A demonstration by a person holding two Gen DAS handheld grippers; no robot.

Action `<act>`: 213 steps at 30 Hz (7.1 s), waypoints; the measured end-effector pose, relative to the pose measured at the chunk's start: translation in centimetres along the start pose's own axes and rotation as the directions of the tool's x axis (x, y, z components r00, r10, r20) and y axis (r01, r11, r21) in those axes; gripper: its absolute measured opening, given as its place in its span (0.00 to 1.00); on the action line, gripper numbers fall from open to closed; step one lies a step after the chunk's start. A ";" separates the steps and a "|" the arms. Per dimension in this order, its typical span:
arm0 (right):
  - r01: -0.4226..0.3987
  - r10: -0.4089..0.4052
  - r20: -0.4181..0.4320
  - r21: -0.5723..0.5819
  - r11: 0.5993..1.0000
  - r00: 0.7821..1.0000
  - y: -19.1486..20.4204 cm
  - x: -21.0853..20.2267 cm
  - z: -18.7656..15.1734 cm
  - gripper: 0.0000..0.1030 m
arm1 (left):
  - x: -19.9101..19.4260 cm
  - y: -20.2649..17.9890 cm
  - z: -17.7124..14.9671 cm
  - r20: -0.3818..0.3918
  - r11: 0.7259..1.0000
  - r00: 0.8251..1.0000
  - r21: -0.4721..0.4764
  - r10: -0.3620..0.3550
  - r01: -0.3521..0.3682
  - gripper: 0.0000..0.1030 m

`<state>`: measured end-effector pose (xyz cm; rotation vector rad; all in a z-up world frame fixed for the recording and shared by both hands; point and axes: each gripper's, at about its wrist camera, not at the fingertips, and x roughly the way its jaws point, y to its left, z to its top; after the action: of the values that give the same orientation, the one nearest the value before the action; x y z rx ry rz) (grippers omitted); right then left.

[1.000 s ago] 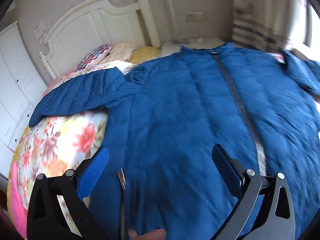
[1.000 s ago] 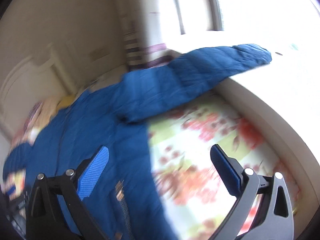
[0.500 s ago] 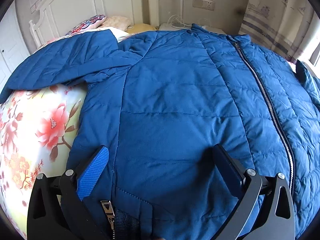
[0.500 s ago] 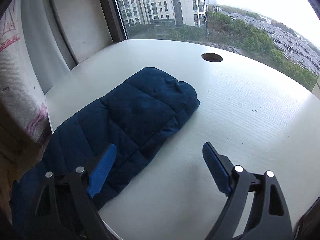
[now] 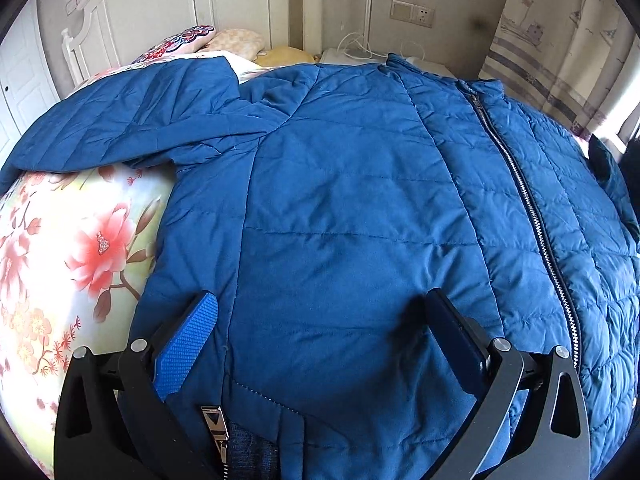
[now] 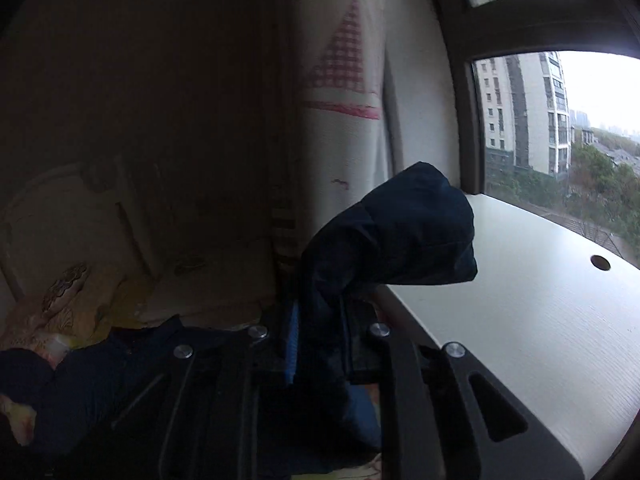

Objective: Fold large clothes

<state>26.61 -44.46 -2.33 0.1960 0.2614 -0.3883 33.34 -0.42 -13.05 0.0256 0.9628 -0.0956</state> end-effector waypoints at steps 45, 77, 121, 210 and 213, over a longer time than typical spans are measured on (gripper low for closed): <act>0.011 -0.061 -0.483 -0.106 0.994 0.874 1.5 5.7 -15.9 0.73 | 0.3 3.4 10.6 -0.024 0.983 0.983 0.002 -0.181 0.181 0.17; -0.044 -0.057 -0.472 -0.201 0.979 0.880 13.1 16.8 -8.2 0.74 | 0.2 13.1 10.0 0.258 0.918 0.932 -0.238 -0.255 0.317 0.68; -0.033 0.028 -0.271 -0.014 0.999 0.962 1.5 -2.2 -9.3 0.75 | 5.9 -20.0 5.5 0.025 0.856 0.897 0.313 -0.441 0.412 0.18; -0.217 0.095 -0.522 -0.179 0.959 0.848 14.8 19.1 -11.0 0.53 | 14.4 -2.4 19.5 0.032 0.993 0.997 0.094 -0.071 0.068 0.94; -0.234 0.133 -0.426 -0.195 0.953 0.895 16.2 13.6 -9.0 0.55 | 7.6 -1.7 17.4 0.170 0.992 0.978 0.050 -0.124 0.117 0.92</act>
<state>43.23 -32.38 -12.55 0.0582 0.6959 -0.1182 51.75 -3.79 -9.25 -0.0040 0.7882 -0.2252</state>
